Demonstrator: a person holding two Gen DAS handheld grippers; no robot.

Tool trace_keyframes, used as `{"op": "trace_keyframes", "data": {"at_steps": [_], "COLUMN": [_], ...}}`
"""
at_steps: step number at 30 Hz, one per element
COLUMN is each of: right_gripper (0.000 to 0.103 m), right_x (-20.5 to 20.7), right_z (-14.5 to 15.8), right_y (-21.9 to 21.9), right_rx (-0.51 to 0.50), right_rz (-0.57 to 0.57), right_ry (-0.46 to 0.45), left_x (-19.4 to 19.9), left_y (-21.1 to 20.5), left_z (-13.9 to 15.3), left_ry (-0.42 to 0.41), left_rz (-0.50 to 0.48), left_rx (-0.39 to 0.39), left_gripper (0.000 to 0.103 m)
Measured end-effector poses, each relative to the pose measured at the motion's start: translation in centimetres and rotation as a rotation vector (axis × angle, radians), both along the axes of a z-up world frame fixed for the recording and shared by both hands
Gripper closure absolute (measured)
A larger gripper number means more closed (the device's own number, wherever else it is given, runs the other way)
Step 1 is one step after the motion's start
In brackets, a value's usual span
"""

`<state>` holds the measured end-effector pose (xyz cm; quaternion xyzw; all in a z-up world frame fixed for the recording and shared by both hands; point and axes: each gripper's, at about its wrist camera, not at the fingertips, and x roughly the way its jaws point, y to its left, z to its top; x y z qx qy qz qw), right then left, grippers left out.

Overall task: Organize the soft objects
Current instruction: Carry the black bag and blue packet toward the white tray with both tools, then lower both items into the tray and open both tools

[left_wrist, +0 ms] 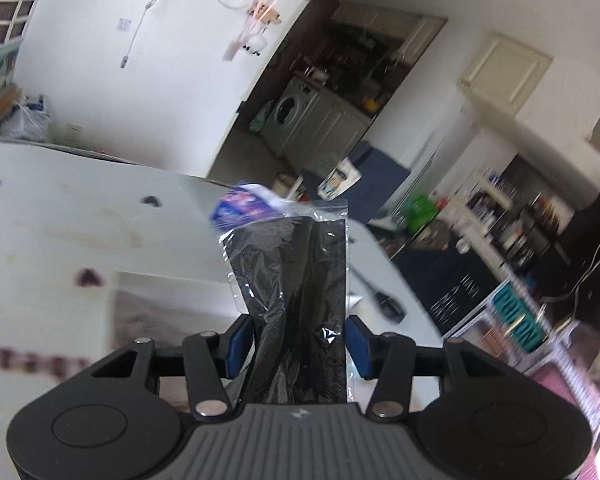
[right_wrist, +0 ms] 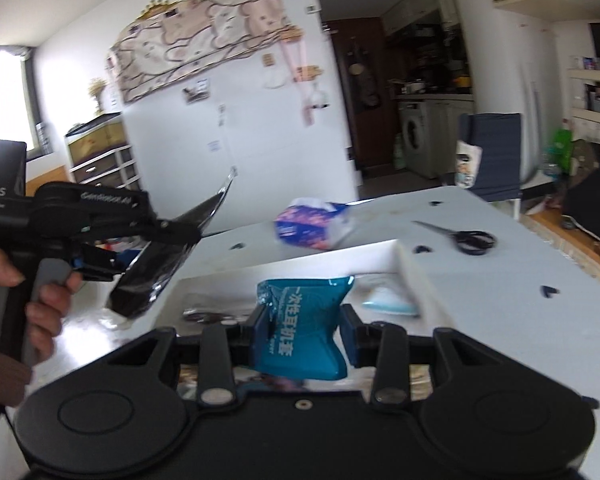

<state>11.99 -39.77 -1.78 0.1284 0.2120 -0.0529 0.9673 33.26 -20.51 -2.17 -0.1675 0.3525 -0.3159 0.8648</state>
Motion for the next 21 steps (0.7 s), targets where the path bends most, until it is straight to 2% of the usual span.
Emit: {"op": "trace_keyframes", "data": {"at_steps": [3,8,12,15,21], "right_gripper": [0.064,0.064,0.064,0.064,0.064], "right_x": [-0.9,-2.3,-3.0,-3.2,-2.7], "right_z": [-0.2,-0.7,-1.2,-1.5,-1.9], "right_y": [-1.4,-3.5,-4.7,-5.3,-5.4], "right_rx": [-0.005,0.014,0.026,0.031,0.041], "right_rz": [-0.039,-0.102,-0.134,-0.145,-0.132], "right_ry": [0.002,0.006,0.018,0.026,0.035], "left_x": [0.2,0.8,0.9,0.8,0.8], "left_y": [-2.9,-7.3,-8.9,-9.4,-9.5], "left_z": [-1.5,-4.1,-5.8,-6.8,-8.5], "left_ry": [0.014,0.004,-0.009,-0.021,0.123], "left_rz": [0.001,0.014,0.031,0.081,0.09], "left_rx": [-0.029,-0.026,-0.034,-0.029,0.036], "left_gripper": [0.052,0.052,0.052,0.052,0.051]}}
